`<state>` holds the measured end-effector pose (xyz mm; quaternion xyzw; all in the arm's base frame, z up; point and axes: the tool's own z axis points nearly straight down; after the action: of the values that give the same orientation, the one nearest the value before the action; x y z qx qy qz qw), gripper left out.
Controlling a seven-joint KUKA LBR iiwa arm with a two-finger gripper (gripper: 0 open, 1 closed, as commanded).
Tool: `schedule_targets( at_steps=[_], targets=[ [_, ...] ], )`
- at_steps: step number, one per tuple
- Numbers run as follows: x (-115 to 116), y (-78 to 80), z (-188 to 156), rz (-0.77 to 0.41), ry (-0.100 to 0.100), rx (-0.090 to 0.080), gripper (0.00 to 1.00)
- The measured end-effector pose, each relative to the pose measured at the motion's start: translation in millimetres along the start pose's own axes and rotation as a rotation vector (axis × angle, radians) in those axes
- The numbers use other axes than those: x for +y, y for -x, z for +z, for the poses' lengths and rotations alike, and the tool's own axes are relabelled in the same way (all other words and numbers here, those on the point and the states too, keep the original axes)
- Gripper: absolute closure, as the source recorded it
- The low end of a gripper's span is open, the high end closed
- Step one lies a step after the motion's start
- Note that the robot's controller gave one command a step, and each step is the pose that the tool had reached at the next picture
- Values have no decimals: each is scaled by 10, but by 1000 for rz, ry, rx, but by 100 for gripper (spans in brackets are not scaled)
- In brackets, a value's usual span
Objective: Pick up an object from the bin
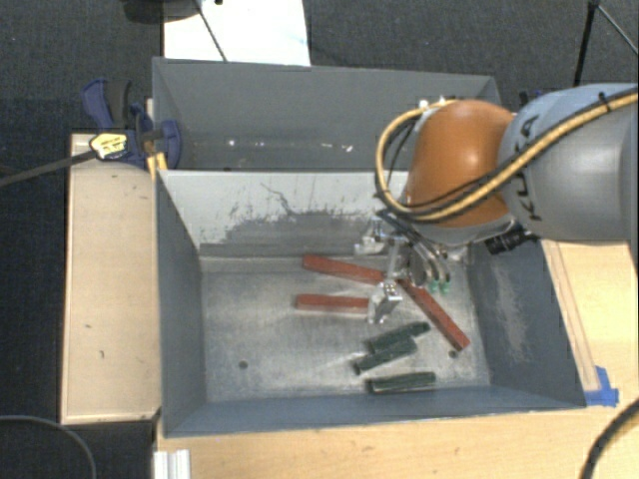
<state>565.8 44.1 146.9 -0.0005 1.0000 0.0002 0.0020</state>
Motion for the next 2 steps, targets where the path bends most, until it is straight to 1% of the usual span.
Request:
schedule_targets(
  at_steps=[1,2],
  targets=[
    [27,-23,701,103,4,-29,0],
    [34,-23,682,101,5,-24,100]
  ],
)
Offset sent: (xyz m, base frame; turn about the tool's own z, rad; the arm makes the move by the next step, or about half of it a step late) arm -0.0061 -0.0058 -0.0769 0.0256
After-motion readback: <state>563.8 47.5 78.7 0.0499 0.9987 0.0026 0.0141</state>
